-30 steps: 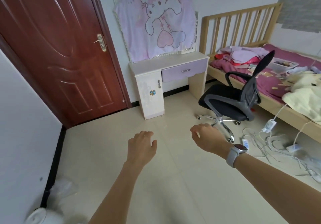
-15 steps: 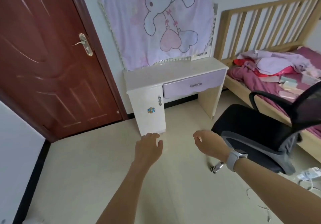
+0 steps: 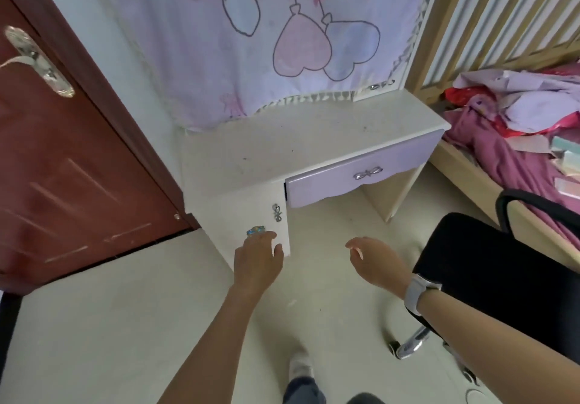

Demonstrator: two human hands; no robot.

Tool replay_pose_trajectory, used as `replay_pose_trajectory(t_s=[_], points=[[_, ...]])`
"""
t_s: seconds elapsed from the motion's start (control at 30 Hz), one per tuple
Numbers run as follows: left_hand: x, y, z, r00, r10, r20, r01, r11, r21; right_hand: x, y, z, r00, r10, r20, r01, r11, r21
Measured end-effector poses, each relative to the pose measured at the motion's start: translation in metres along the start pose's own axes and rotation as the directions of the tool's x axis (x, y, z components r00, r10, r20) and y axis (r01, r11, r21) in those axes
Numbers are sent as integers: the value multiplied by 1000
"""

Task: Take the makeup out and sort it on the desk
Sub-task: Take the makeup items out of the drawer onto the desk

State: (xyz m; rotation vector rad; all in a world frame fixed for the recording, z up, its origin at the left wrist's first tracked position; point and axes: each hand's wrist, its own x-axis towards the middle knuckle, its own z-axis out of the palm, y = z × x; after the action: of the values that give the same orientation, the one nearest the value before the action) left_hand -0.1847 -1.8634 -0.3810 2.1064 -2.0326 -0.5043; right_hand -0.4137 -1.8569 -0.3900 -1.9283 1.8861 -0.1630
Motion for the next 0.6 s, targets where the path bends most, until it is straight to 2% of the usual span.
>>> replay_pose_trajectory(t_s=[0.13,0.33,0.5,0.6], points=[[93,24,6,997,37,61,-38,999,28,74,20,-12,999,41,15,-41,999,29],[197,79,59,990,87,112,-96,992,80,187,88,-13,993,98,64,-99,995,11],[279,119,115,990,8,139,-30,987,157,289,154,-8,997,34,73,-26,993,-114],[319,137,141,991,-19,131,-6,982,190,337,185,-3,987,-38,155,74,969,-237]])
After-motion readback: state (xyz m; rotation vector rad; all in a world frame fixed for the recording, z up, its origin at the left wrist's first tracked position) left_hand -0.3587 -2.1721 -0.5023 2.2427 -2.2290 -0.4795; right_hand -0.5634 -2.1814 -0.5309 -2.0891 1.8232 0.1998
